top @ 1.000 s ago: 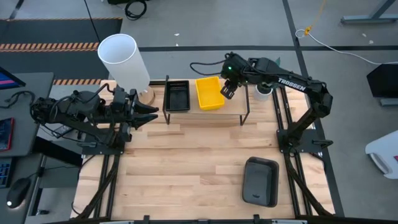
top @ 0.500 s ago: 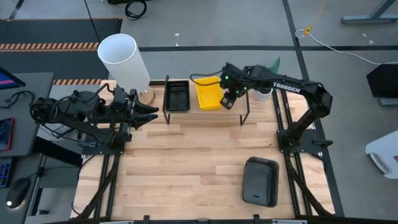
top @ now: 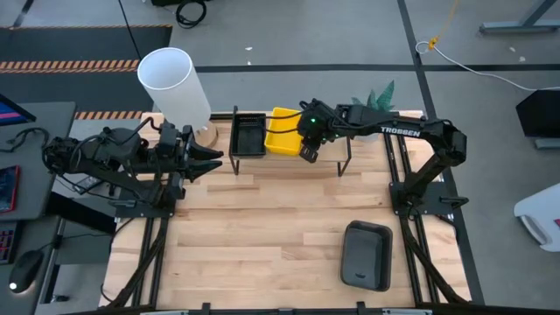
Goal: Stack baskets on shelf by color
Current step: Put the stacked yellow bin on the shelf, then put the stacked gray bin on the shelf
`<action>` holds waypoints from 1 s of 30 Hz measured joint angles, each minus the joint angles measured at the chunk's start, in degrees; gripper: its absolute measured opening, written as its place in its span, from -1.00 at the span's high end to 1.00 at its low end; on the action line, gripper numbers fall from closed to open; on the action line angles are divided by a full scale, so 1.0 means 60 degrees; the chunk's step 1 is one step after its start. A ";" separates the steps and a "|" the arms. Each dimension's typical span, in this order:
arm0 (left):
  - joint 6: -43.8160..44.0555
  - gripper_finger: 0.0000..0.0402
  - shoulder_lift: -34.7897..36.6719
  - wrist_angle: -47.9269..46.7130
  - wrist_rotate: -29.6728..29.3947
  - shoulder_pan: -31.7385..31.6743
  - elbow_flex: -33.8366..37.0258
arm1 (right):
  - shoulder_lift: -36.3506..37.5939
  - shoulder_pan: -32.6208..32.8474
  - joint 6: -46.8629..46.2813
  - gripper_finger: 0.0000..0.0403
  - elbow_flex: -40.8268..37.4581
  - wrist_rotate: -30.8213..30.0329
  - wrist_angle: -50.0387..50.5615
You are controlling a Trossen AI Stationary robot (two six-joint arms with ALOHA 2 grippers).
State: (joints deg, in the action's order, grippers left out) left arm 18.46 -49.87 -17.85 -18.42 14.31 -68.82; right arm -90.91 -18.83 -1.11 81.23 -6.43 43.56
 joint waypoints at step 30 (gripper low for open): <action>0.0112 0.42 0.0000 0.0002 0.0002 0.0002 0.0004 | 0.0245 0.0246 0.1433 0.57 0.0610 0.1899 0.1856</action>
State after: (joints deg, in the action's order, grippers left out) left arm 19.13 -49.87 -17.84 -18.41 14.31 -68.79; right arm -89.44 -17.36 7.49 84.89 4.96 54.70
